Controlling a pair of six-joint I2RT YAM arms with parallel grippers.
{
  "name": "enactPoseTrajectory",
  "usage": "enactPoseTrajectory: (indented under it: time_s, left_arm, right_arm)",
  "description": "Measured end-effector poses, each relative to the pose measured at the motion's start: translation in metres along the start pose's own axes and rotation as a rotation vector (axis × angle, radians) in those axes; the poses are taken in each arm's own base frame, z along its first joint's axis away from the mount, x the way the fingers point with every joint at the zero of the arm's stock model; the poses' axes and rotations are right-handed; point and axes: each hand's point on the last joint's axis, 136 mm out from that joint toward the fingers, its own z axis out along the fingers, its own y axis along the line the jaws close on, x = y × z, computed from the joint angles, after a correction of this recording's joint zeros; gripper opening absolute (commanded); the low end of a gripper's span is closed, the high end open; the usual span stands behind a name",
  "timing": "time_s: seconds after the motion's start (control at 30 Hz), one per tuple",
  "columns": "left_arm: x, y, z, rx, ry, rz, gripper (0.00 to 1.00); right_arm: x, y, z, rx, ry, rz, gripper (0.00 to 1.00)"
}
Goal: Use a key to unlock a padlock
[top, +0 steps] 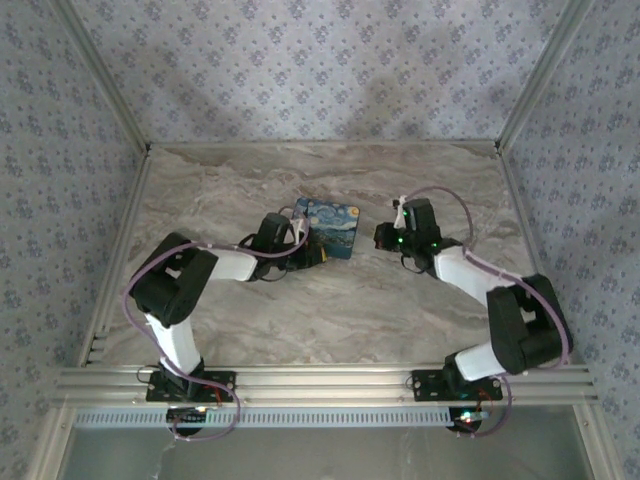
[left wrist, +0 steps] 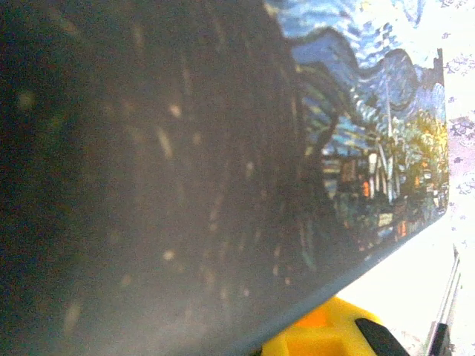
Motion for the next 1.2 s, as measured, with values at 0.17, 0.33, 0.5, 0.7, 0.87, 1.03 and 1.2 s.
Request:
enactPoseTrajectory:
  time_s: [0.17,0.33,0.5,0.7,0.87,1.03,1.2]
  left_arm:
    - [0.004,-0.006,-0.001,-0.01,0.03,-0.051,0.07]
    - [0.004,-0.029,0.005,0.003,0.057,-0.069,0.07]
    - [-0.002,-0.054,0.009,0.039,0.054,-0.097,0.07]
    - [-0.007,-0.065,0.012,0.05,0.039,-0.15,0.07]
    - [-0.008,-0.066,0.021,0.053,0.042,-0.197,0.07]
    - [-0.01,-0.066,0.026,0.059,0.038,-0.226,0.07]
    - [-0.015,-0.07,0.027,0.071,0.029,-0.236,0.07]
  right_arm:
    - [-0.002,0.009,-0.036,-0.103,-0.059,0.02,0.0]
    - [-0.008,0.022,-0.071,-0.214,-0.126,0.037,0.0]
    - [-0.006,0.035,-0.091,-0.303,-0.149,0.046,0.0]
    - [-0.007,0.052,-0.113,-0.392,-0.175,0.063,0.0]
    - [-0.016,0.068,-0.135,-0.465,-0.222,0.058,0.0]
    - [-0.02,0.077,-0.146,-0.51,-0.242,0.08,0.0]
    - [-0.028,0.086,-0.159,-0.552,-0.279,0.106,0.0]
